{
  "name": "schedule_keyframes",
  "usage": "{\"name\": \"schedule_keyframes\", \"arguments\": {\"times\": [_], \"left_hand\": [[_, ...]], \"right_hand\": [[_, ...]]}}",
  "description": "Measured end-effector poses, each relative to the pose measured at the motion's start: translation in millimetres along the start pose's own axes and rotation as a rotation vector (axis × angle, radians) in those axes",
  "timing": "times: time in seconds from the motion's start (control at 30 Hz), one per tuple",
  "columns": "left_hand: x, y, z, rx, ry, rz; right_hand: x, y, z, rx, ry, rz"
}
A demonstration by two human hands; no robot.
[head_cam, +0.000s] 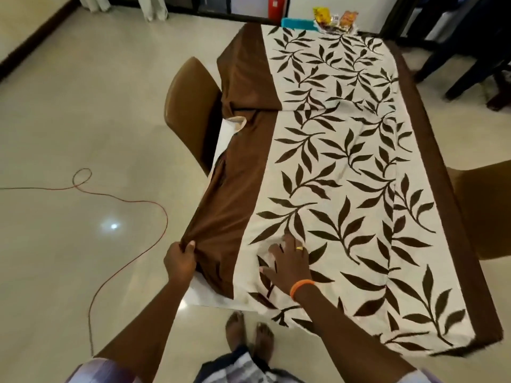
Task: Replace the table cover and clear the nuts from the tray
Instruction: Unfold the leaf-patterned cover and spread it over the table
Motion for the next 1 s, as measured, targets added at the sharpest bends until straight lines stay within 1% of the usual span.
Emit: {"name": "schedule_keyframes", "arguments": {"times": [0.1,0.2,0.27,0.33,0.4,0.5,0.6,0.63,0.67,0.77,0.8,0.87,0.93,1.0], "left_hand": [[36.8,-30.7,-20.5,-0.052,0.030,-0.066],[61.6,-50.1,-35.3,-0.069,0.033,-0.092],[71.1,-57.8,-45.0,-0.055,-0.020,-0.102],[78.8,-56.0,-52.9,-0.028,-0.099,-0.118],[82.5,-51.6,-59.0,0.035,-0.183,-0.139],[81.7,-43.0,-63.4,0.092,-0.322,-0.168],[89.7,-33.7,-82.7,0.113,-0.363,-0.149],[91.7,-31.2,-88.6,0.139,-0.384,-0.152],[95.6,-28.6,-96.1,0.199,-0.427,-0.161],[98.7,-27.0,-117.0,0.457,-0.727,-0.231],[95.7,-28.7,-122.6,0.524,-0.798,-0.231],[94.2,-33.1,-136.7,0.600,-0.852,-0.155],[96.4,-35.4,-147.9,0.652,-0.853,-0.073],[104.9,-35.8,-155.1,0.713,-0.669,-0.014]], "right_hand": [[24.7,-12.8,20.2,0.023,-0.036,-0.118],[42.3,-19.0,32.4,0.017,-0.057,-0.175],[51.3,-24.2,35.5,-0.002,-0.044,-0.190],[55.5,-28.7,37.8,-0.021,-0.012,-0.196],[57.5,-32.0,39.7,-0.038,0.001,-0.186],[53.8,-32.9,40.2,-0.027,0.016,-0.153],[65.6,-36.7,43.1,-0.023,0.020,-0.092],[69.8,-38.5,46.0,0.001,0.031,-0.069],[76.9,-41.6,50.2,0.022,0.050,-0.043],[99.8,-48.5,57.8,0.037,0.085,0.002],[103.6,-50.0,59.0,0.036,0.085,0.013],[110.3,-51.6,60.2,0.047,0.096,0.031],[113.2,-52.5,58.7,0.071,0.121,0.040],[113.6,-53.2,56.9,0.098,0.153,0.044]]}}
Point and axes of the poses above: each hand's wrist, its own y-axis towards the middle knuckle, its own z-axis out of the palm, x = y × z, the point moved 1 cm from there along y, towards the middle knuckle, and after that the axes turned 14 degrees about x, right-handed, at the moved point
